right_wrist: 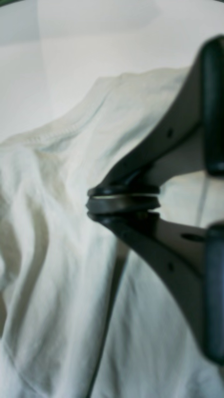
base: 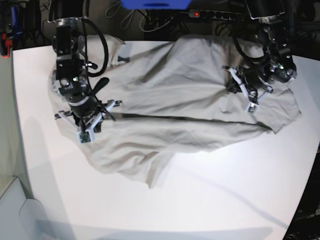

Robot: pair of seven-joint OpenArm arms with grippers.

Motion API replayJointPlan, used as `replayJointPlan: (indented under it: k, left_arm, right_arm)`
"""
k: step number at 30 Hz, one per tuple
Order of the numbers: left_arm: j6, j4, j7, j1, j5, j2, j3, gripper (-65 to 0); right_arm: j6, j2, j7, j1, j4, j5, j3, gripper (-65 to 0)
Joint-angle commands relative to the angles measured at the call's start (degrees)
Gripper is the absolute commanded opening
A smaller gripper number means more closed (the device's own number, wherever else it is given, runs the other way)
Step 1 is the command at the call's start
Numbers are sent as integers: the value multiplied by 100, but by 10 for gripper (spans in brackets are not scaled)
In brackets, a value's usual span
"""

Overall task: Layout the t-shirt on the table in an organized manner, then fold the t-shirt properly
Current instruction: 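Lift the shirt with both grippers, left gripper moving toward the collar, then drag the held shirt corner away from the left gripper with the right gripper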

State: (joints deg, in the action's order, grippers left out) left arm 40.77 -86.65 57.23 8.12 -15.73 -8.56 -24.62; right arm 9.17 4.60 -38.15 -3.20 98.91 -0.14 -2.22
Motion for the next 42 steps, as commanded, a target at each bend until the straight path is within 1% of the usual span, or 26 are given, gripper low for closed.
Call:
replayJointPlan:
  k: [1, 6, 8, 10, 13, 14, 16, 20, 22, 23, 25, 30, 32, 33, 36, 37, 42]
  left_arm:
    - [-77, 54, 567, 159, 610, -186, -21, -647]
    - [-77, 54, 532, 441, 601, -573, -83, -647]
    - [-77, 54, 532, 476, 601, -608, -259, -647]
    - [-77, 54, 540, 485, 601, -617, -452, -647]
    - [-77, 54, 549, 494, 610, -643, -777, -647]
    - [-77, 63, 549, 494, 601, -722, -839, -647]
    - [-77, 72, 540, 546, 592, -828, -900, -647]
    - [-77, 54, 540, 573, 592, -889, -900, -647]
    - [-77, 54, 540, 573, 592, -925, -900, -647]
    - [-77, 54, 540, 573, 592, -925, -900, -647]
    - [-77, 54, 532, 573, 592, -925, -900, -647]
    - [-77, 54, 532, 546, 592, -916, -900, -647]
    - [-77, 54, 532, 529, 592, -907, -900, -647]
    - [-77, 54, 532, 529, 592, -907, -900, -647]
    - [-77, 54, 532, 564, 592, -925, -900, -647]
    - [-77, 54, 532, 564, 592, -933, -900, -647]
    - [-77, 54, 532, 573, 592, -951, -883, -647]
  right_arm:
    - [-25, 10, 154, 149, 100, 19, 15, -650]
    - [-25, 1, 154, 289, 91, 19, -11, -650]
    - [-25, -25, 154, 377, 56, 27, -11, -650]
    - [-25, -166, 154, 474, -41, 27, -20, -650]
    - [-25, -253, 154, 729, -401, 27, -29, -650]
    - [-25, -262, 154, 826, -568, 27, -37, -650]
    - [-25, -297, 154, 1002, -885, 27, -213, -650]
    - [-25, -245, 136, 1362, -1324, 27, -530, -650]
    - [-25, -245, 4, 1520, -1412, 27, -653, -650]
    - [-25, -253, -101, 1599, -1430, 27, -688, -642]
    - [-25, -289, -242, 1731, -1430, 27, -723, -593]
    - [-25, -403, -260, 2030, -1456, 27, -987, -442]
    - [-25, -421, -260, 2197, -1720, 27, -1216, -388]
    - [-25, -421, -224, 2303, -1896, 27, -1339, -371]
    - [-25, -438, -198, 2725, -2599, 54, -1602, -332]
    - [-25, -508, -154, 2865, -2819, 54, -1629, -326]
    - [-25, -799, 259, 3481, -3795, 54, -1611, -320]
